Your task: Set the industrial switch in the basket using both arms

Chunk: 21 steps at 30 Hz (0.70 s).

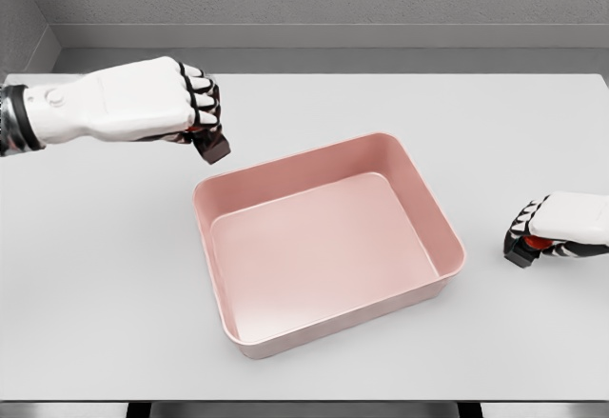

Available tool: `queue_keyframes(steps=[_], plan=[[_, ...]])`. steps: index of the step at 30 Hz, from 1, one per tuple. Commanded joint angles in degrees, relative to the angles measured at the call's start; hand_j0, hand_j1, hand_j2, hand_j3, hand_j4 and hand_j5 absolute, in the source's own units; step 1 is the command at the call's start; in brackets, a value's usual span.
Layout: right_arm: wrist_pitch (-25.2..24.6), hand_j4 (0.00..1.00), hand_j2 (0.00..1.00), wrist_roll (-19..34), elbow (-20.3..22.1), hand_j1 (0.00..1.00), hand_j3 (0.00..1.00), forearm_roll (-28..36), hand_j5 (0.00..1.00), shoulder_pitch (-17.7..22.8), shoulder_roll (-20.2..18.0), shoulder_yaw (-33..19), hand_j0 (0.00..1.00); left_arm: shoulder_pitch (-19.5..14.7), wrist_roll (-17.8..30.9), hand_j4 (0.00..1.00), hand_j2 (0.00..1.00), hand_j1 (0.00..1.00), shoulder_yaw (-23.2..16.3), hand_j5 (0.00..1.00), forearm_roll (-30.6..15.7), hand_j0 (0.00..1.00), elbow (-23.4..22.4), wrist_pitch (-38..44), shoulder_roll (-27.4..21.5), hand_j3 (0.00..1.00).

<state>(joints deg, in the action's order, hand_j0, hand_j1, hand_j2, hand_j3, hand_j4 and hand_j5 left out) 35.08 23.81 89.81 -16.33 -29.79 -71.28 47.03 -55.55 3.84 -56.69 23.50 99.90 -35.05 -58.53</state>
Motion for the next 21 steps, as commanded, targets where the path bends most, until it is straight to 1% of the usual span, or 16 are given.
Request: queue_keyframes(steps=[1, 4, 9, 11, 14, 15, 17, 18, 19, 20, 21], plan=[[-0.08, 0.53, 0.53, 0.01, 0.02, 0.53, 0.53, 0.25, 0.53, 0.00, -0.08, -0.01, 0.53, 0.17, 1.00, 0.30, 0.30, 0.30, -0.08, 0.30, -0.73, 0.30, 1.26, 0.05, 0.34, 0.30], [-0.08, 0.49, 0.49, 0.01, 0.02, 0.49, 0.49, 0.25, 0.49, 0.00, -0.08, -0.10, 0.49, 1.05, 1.70, 0.30, 0.30, 0.30, -0.26, 0.30, -0.73, 0.30, 1.26, 0.05, 2.18, 0.30], [-0.08, 0.49, 0.49, 0.01, 0.02, 0.49, 0.49, 0.25, 0.49, -0.35, -0.08, -0.10, 0.49, 1.32, 4.34, 0.30, 0.30, 0.30, -0.70, 0.30, -0.73, 0.30, 1.26, 0.05, 5.00, 0.30], [-0.08, 0.49, 0.49, -0.08, 0.02, 0.49, 0.49, 0.25, 0.49, -0.44, -0.17, -1.33, 0.49, 1.23, 5.83, 0.30, 0.30, 0.30, -1.75, 0.30, -0.73, 0.30, 1.26, 0.05, 6.58, 0.30], [-0.08, 0.49, 0.49, -0.16, 0.02, 0.49, 0.49, 0.25, 0.49, -0.62, -0.08, -1.94, 0.49, 1.14, 6.80, 0.30, 0.30, 0.30, -2.02, 0.30, -0.73, 0.30, 1.26, 0.05, 8.08, 0.30], [-0.08, 0.49, 0.49, -0.16, 0.10, 0.49, 0.49, 0.25, 0.49, -0.62, -0.08, -2.56, 0.49, 1.14, 7.06, 0.30, 0.30, 0.30, -2.98, 0.30, -0.73, 0.30, 1.26, 0.05, 8.87, 0.30], [-0.08, 0.49, 0.49, -0.25, 0.46, 0.49, 0.49, 0.25, 0.49, -0.70, 0.00, -3.09, 0.49, 1.14, 7.15, 0.30, 0.30, 0.30, -3.69, 0.30, -0.73, 0.30, 1.26, 0.05, 9.83, 0.30], [-0.08, 0.49, 0.49, -0.25, 0.63, 0.49, 0.49, 0.25, 0.49, -0.97, 0.18, -3.09, 0.49, 1.14, 7.32, 0.30, 0.30, 0.30, -5.09, 0.30, -0.65, 0.30, 1.26, 0.05, 11.06, 0.30], [-0.08, 0.49, 0.49, -0.34, 0.72, 0.49, 0.49, 0.34, 0.49, -1.23, 0.18, -3.09, 0.49, 1.32, 8.12, 0.30, 0.30, 0.30, -5.27, 0.30, -0.65, 0.30, 1.26, 0.05, 11.41, 0.30], [-0.08, 0.49, 0.49, -0.43, 0.72, 0.49, 0.49, 0.34, 0.49, -1.23, 0.18, -3.18, 0.49, 1.58, 8.38, 0.30, 0.30, 0.30, -6.50, 0.30, -0.47, 0.30, 1.26, 0.05, 11.77, 0.30], [-0.08, 0.49, 0.49, -0.43, 0.81, 0.49, 0.49, 0.34, 0.49, -1.32, 0.18, -3.18, 0.49, 1.76, 8.47, 0.30, 0.30, 0.30, -6.59, 0.30, -0.47, 0.30, 1.26, 0.05, 11.77, 0.30]])
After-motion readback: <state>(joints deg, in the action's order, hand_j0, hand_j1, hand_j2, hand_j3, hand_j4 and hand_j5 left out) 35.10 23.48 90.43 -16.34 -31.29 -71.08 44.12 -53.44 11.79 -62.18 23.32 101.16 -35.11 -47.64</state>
